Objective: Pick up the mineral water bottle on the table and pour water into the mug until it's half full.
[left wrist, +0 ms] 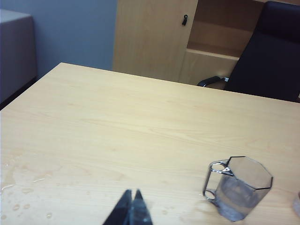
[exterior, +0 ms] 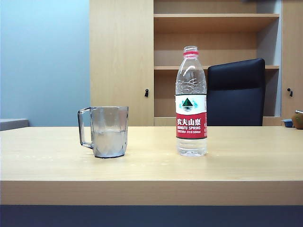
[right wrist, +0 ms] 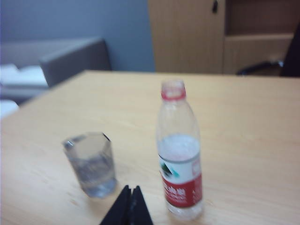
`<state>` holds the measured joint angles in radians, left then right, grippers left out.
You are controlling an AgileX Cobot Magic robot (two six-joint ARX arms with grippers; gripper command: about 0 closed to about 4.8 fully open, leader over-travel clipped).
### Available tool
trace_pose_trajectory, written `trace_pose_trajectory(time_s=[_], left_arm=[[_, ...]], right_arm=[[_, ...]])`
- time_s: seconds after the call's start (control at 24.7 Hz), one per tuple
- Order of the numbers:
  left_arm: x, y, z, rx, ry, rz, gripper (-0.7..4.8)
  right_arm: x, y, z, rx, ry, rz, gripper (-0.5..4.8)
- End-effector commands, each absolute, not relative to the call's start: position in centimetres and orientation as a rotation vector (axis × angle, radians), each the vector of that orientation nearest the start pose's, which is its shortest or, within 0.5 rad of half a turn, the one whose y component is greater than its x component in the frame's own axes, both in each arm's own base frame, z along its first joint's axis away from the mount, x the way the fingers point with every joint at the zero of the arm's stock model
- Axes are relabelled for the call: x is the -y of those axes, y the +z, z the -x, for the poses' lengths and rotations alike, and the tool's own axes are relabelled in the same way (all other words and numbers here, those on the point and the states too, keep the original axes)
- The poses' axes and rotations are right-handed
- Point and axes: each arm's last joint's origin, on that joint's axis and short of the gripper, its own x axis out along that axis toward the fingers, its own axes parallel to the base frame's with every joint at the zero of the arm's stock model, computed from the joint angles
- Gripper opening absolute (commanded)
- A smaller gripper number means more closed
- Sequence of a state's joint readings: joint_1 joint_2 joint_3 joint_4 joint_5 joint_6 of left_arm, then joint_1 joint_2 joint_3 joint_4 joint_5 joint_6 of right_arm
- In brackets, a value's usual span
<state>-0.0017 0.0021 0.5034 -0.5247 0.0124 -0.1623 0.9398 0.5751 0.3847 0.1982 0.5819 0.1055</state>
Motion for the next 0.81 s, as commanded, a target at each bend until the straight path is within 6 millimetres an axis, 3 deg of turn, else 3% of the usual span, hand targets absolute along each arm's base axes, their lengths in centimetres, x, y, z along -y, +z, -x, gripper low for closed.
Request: trace_pose_trajectory(time_s=[0.04, 0.28, 0.61, 0.81], left_arm=[[0.0, 25.9, -5.0, -0.026, 0.013, 0.182, -0.06], [0.0, 22.2, -7.5, -0.020, 0.018, 0.215, -0.06], [-0.1, 18.9, -8.9, -0.035, 0.054, 0.215, -0.06], [-0.1, 17.0, -8.8, -0.204, 0.062, 0.213, -0.06]], right_arm=[[-9.7, 26.7, -7.8, 0.007, 0.393, -0.137, -0.09], [-6.5, 27.7, -4.0, 0.078, 0.594, -0.260, -0.09], [-4.5, 26.7, -2.6, 0.049, 0.748, -0.244, -0.09], [-4.6, 26.6, -2.6, 0.041, 0.754, -0.232, -0.08]])
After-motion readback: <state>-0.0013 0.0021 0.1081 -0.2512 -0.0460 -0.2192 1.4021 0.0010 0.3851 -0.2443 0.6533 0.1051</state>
